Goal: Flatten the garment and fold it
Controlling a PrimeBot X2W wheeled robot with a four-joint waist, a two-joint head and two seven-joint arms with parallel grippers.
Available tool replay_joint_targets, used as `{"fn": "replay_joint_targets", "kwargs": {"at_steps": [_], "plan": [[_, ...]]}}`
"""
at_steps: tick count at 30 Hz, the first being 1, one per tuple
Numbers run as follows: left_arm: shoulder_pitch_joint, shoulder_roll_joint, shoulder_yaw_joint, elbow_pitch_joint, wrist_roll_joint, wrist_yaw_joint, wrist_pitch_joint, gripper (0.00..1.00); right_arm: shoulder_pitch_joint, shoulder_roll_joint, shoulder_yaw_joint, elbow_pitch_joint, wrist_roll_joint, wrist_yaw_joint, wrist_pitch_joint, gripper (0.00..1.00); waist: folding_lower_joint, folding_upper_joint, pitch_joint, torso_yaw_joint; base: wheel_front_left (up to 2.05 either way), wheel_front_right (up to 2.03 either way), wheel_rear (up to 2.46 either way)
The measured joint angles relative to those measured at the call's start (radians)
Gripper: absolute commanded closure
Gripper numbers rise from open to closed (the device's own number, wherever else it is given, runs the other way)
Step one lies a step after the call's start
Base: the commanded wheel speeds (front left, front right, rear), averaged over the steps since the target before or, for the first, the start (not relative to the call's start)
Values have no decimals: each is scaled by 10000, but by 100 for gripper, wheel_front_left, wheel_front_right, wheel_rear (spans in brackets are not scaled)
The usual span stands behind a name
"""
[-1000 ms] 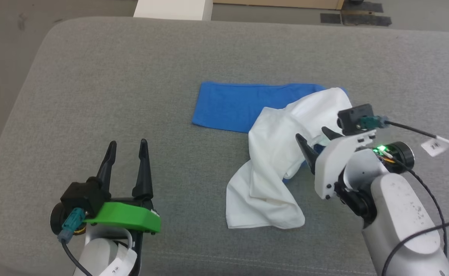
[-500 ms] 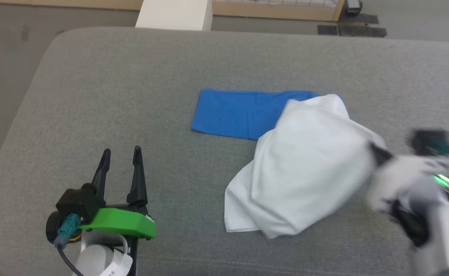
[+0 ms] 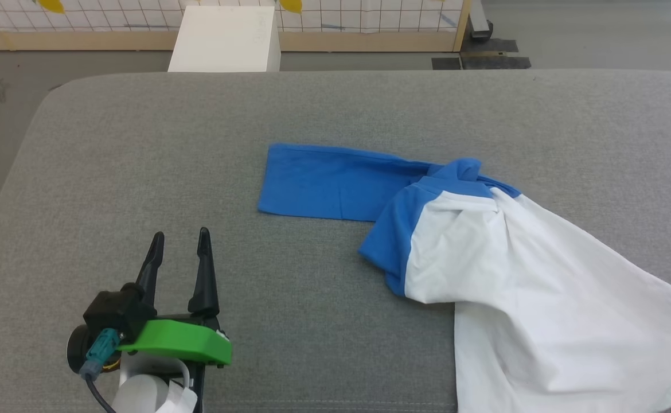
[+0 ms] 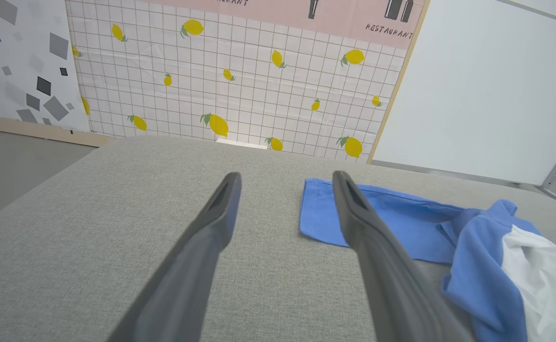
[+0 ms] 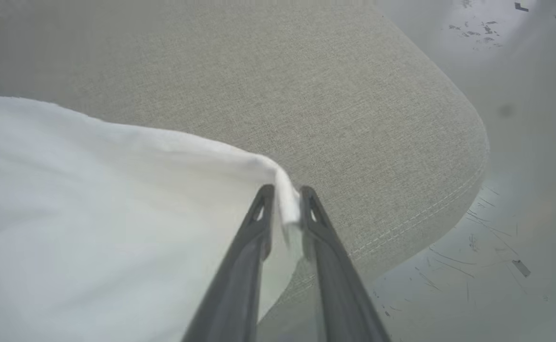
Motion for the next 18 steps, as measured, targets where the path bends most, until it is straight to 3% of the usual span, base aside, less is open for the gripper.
{"fn": "replay_joint_targets", "kwargs": {"at_steps": [10, 18], "plan": [[-55, 2, -453, 176, -90, -12, 0, 0, -383, 23, 3127, -328, 1129, 4, -2583, 0, 0, 0, 187, 256, 0, 0, 0], [-1539, -4, -2621, 1522, -731, -230, 209, 0, -540, 17, 4516, -1208, 1212, 2, -3634, 0, 0, 0, 657, 257, 0, 0, 0]]}}
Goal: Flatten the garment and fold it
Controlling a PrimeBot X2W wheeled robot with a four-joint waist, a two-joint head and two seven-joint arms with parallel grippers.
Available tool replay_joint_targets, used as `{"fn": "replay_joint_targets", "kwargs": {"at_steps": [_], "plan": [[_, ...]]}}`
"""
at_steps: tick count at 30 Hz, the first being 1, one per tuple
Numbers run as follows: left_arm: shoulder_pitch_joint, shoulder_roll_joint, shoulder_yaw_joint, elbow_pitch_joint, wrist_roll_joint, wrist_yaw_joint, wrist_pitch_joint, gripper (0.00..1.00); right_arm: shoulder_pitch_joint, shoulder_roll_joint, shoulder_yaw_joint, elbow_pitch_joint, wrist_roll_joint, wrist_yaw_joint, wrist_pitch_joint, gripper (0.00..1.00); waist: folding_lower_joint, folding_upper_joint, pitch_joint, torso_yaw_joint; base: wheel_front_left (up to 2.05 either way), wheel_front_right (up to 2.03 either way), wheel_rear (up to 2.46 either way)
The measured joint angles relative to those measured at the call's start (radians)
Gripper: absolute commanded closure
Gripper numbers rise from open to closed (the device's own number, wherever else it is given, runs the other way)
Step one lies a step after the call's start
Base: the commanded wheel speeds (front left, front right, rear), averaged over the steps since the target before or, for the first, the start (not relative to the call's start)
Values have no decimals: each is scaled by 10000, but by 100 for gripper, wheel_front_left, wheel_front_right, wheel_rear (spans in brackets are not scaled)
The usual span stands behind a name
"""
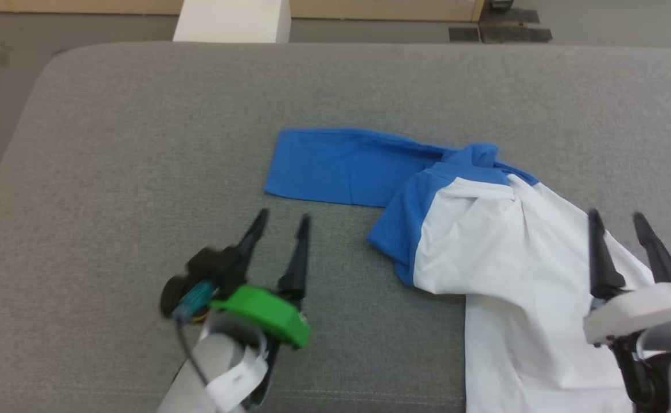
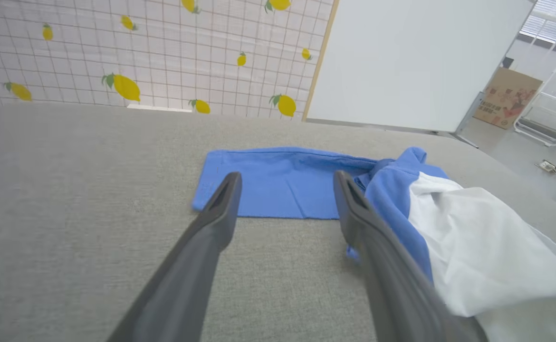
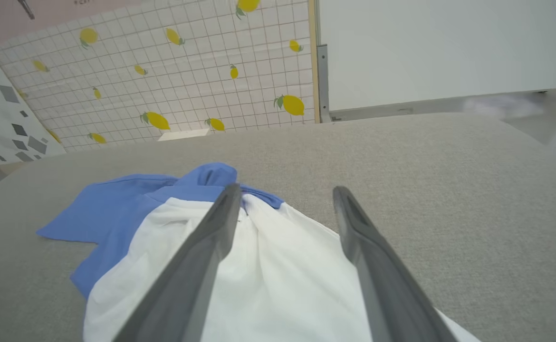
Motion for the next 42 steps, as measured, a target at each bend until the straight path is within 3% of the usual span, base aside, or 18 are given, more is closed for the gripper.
{"fn": "replay_joint_targets", "kwargs": {"at_steps": [4, 10, 19, 24, 25, 26, 27, 30, 33, 37, 42], "plan": [[-1130, -21, -936, 961, -593, 165, 725, 0, -227, 0, 782, -414, -140, 0, -535, 0, 0, 0, 270, -286, 0, 0, 0], [-2160, -31, -1789, 2266, -1643, 775, 2485, 0, -440, 0, 1689, -286, -184, 0, -986, 0, 0, 0, 674, -913, 0, 0, 0], [-2964, -36, -2397, 3137, -2341, 1534, 4113, 0, -519, -4, 2243, 73, -33, 0, -1227, 0, 0, 0, 1151, -1608, 0, 0, 0], [-3466, -29, -2663, 3402, -2736, 1701, 5012, 1, -602, -4, 2357, 203, -10, 0, -1241, 0, 0, 0, 1236, -1799, 0, 0, 0], [-3533, -29, -2732, 3444, -2817, 1701, 5195, 56, -617, -4, 2360, 217, -10, 0, -1243, 0, 0, 0, 1231, -1811, 0, 0, 0], [-3585, -29, -2815, 3478, -2853, 1684, 5348, 95, -625, -6, 2366, 236, -8, 0, -1243, 0, 0, 0, 1218, -1809, 0, 0, 0], [-3600, -31, -2834, 3484, -2911, 1664, 5394, 100, -627, -2, 2376, 244, -6, 0, -1244, 0, 0, 0, 1196, -1801, 0, 0, 0], [-3548, -42, -2771, 3503, -3005, 1666, 5168, 100, -627, -8, 2359, 274, 6, 0, -1271, 0, 0, 0, 1101, -1737, 0, 0, 0], [-3280, 58, -2280, 3304, -3108, 1939, 4295, 100, -624, -6, 2336, 293, 2, 0, -1266, 0, 0, 0, 951, -1635, 0, 0, 0], [-2641, 644, -1331, 2481, -3400, 2474, 3026, 100, -572, -4, 2111, 286, -36, 0, -1172, 0, 0, 0, 716, -1408, 0, 0, 0], [-1510, 1668, -303, 1116, -3467, 3321, 2395, 100, -364, -8, 1858, 228, -107, 0, -991, 0, 0, 0, 416, -1009, 0, 0, 0]]}}
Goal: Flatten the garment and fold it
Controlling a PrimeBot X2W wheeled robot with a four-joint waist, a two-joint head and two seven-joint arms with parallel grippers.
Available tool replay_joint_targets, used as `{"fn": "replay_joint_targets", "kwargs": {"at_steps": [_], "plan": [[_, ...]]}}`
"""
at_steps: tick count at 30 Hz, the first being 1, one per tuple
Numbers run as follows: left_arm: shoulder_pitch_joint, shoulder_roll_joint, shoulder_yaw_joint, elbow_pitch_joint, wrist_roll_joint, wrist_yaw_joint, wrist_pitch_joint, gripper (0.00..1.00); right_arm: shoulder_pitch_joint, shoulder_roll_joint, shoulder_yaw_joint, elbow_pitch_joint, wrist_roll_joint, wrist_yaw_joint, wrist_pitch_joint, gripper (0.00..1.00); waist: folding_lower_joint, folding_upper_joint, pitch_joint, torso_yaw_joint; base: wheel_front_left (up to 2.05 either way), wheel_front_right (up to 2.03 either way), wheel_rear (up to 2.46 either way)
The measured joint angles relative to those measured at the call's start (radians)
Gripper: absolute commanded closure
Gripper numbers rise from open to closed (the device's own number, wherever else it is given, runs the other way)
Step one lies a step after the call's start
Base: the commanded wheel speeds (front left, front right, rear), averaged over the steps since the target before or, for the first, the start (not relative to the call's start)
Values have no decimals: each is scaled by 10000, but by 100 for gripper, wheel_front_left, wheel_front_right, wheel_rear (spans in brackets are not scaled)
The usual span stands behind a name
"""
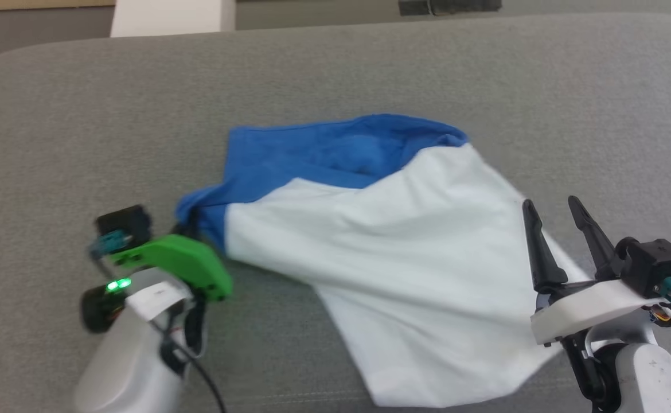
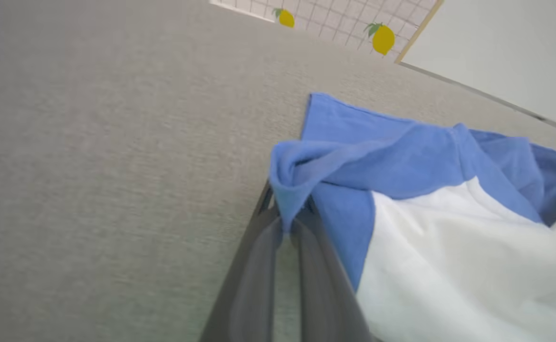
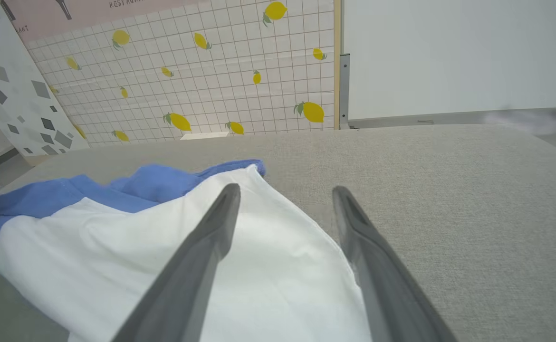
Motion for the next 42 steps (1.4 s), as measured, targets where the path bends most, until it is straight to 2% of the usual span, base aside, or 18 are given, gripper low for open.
{"fn": "replay_joint_targets", "kwargs": {"at_steps": [3, 5, 7, 8, 9, 10, 13, 17, 22, 27, 33, 34, 35, 36, 37, 42], "plan": [[787, 518, 587, -777, -138, 570, 19, 100, 61, 4, -142, -38, -15, 0, 136, 0, 0, 0, -166, 279, 0, 0, 0], [1442, 771, 832, -1187, -221, 986, 351, 100, 105, 4, -228, -42, -15, 0, 318, 0, 0, 0, -271, 482, 0, 0, 0], [2027, 886, 899, -1415, -412, 1220, 828, 100, 113, 0, -297, -42, -15, 0, 508, 0, 0, 0, -343, 667, 0, 0, 0], [2317, 903, 915, -1540, -577, 1273, 1041, 68, 105, 0, -293, -44, -21, 0, 629, 0, 0, 0, -369, 775, 0, 0, 0], [2543, 905, 909, -1662, -662, 1289, 1124, 13, 71, 0, -253, -44, -56, 0, 738, 0, 0, 0, -383, 879, 0, 0, 0], [2675, 895, 913, -1783, -700, 1304, 1124, 0, 5, 0, -194, -46, -81, 0, 830, 0, 0, 0, -389, 961, 0, 0, 0], [2832, 755, 1003, -2123, -775, 1308, 836, 0, -599, -4, 140, -38, -228, 0, 1218, 0, 0, 0, -350, 1254, 0, 0, 0], [2812, 464, 1179, -2301, -625, 1198, -518, 0, -1976, 6, 767, 393, -336, 0, 1885, 0, 0, 0, -180, 1628, 0, 0, 0], [2495, 125, 1198, -2148, -40, 838, -2226, 0, -3700, 10, 1035, 1868, -12, 0, 3350, 0, 0, 0, 136, 2099, 0, 0, 0], [1942, -303, 1248, -2010, 662, 414, -2558, 0, -5181, 4, 968, 3544, 29, 0, 5003, 0, 0, 0, 469, 2559, 0, 0, 0], [1712, -1005, 1636, -2008, 1436, -29, -2596, 0, -6313, 10, 928, 5158, -685, 0, 6884, 0, 1, -1, 909, 3048, 0, 0, 0], [1712, -1070, 1680, -1969, 1475, -100, -2594, 0, -6398, 10, 895, 5325, -792, 0, 7152, 8, 0, 0, 962, 3100, 0, 0, 0], [1710, -1141, 1747, -1925, 1551, -174, -2596, 0, -6458, 10, 853, 5482, -876, 0, 7430, 53, 1, 0, 1023, 3162, 0, 0, 0], [1710, -1193, 1806, -1864, 1657, -259, -2594, 0, -6488, 10, 803, 5545, -999, 0, 7517, 67, 0, 0, 1076, 3212, 0, 0, 0], [1710, -1235, 1862, -1831, 1745, -307, -2596, 0, -6518, 10, 723, 5542, -1091, 0, 7453, 100, 1, 0, 1116, 3243, 0, 0, 0], [1711, -1379, 2188, -1628, 1964, -585, -2594, 0, -6699, 15, 136, 5173, -1273, 0, 6040, 100, 1, -1, 1142, 3205, 0, 0, 0]]}}
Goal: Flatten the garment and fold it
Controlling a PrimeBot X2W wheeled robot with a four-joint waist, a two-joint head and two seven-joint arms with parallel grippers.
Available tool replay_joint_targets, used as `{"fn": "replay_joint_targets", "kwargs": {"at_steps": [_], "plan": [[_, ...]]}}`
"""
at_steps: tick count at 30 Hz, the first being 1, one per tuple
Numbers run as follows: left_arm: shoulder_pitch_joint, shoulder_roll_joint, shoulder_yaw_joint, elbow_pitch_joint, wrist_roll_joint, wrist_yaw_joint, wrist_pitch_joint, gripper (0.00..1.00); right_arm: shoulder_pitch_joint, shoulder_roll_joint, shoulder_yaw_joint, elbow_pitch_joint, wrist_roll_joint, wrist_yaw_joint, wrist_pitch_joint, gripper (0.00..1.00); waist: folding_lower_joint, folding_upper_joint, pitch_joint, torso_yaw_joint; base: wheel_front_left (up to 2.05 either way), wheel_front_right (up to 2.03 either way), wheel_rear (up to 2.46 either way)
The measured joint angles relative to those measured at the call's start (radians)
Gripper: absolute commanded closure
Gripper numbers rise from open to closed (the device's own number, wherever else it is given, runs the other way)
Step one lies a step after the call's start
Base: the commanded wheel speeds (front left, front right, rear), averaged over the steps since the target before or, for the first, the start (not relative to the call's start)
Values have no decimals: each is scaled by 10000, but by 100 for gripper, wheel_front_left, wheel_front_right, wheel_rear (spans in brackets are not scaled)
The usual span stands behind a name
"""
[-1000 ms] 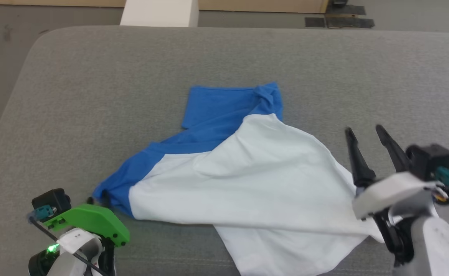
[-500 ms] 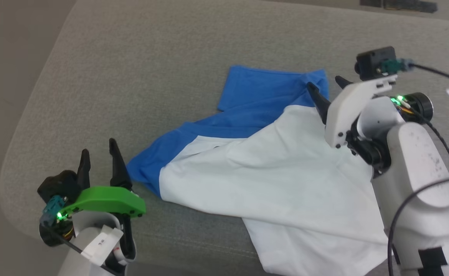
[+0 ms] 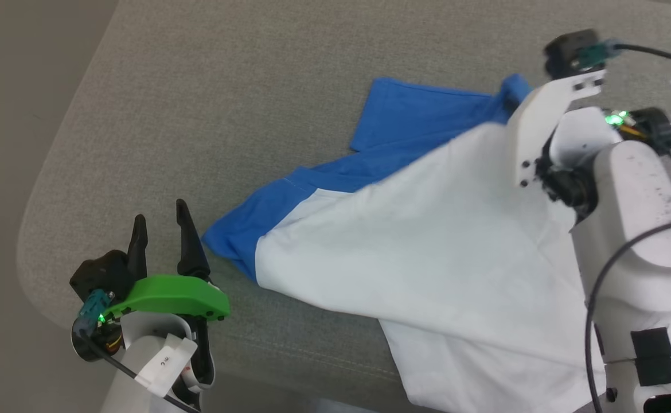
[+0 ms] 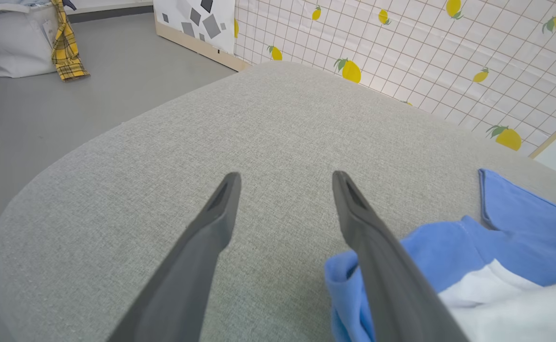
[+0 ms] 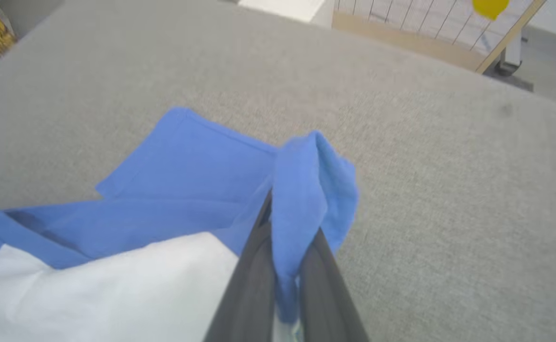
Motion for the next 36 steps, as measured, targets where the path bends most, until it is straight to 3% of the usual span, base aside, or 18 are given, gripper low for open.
{"fn": "replay_joint_targets", "kwargs": {"at_steps": [7, 11, 17, 21, 26, 27, 28, 31, 36], "plan": [[61, -111, 362, 224, 151, -232, -2, 0, 583, 8, -1524, -2159, -756, 0, -1885, 100, -1, 0, -381, -439, 0, 0, 0], [187, -121, 477, 313, 376, -318, -2, 0, 1824, 10, -2583, -3944, -1235, 0, -2153, 100, -1, 0, -668, -809, 0, 0, 0], [274, -121, 447, 464, 441, -426, -2, 0, 3879, 2, -4847, -5760, -704, 0, -2036, 100, -1, 1, -1045, -1374, 0, 0, 0], [272, -123, 330, 568, 458, -481, -2, 0, 5109, -46, -6303, -5421, 61, -2, -1628, 100, -1, 1, -1246, -1679, 0, 0, 0], [271, -105, 224, 736, 468, -566, 4, 0, 6263, -27, -6157, -3674, 905, -2, -974, 100, -1, 1, -1395, -1965, 0, 0, 0], [271, -104, 201, 759, 468, -570, 8, 0, 6368, -21, -6052, -3404, 1022, -2, -926, 73, -1, 1, -1413, -2003, 0, 0, 0], [273, -100, 174, 782, 468, -571, 27, 0, 6489, -17, -5846, -3173, 1091, -2, -918, 0, -1, 1, -1438, -2045, 0, 0, 0], [273, -90, 92, 813, 481, -581, 98, 0, 6629, -2, -5225, -2993, 1254, -2, -1417, 0, -1, 0, -1521, -2148, 0, 0, 0], [211, -54, -207, 832, 560, -675, 303, 0, 6651, -8, -4034, -3847, 1290, -2, -3382, 0, -1, 0, -1610, -2355, 0, 0, 0]]}}
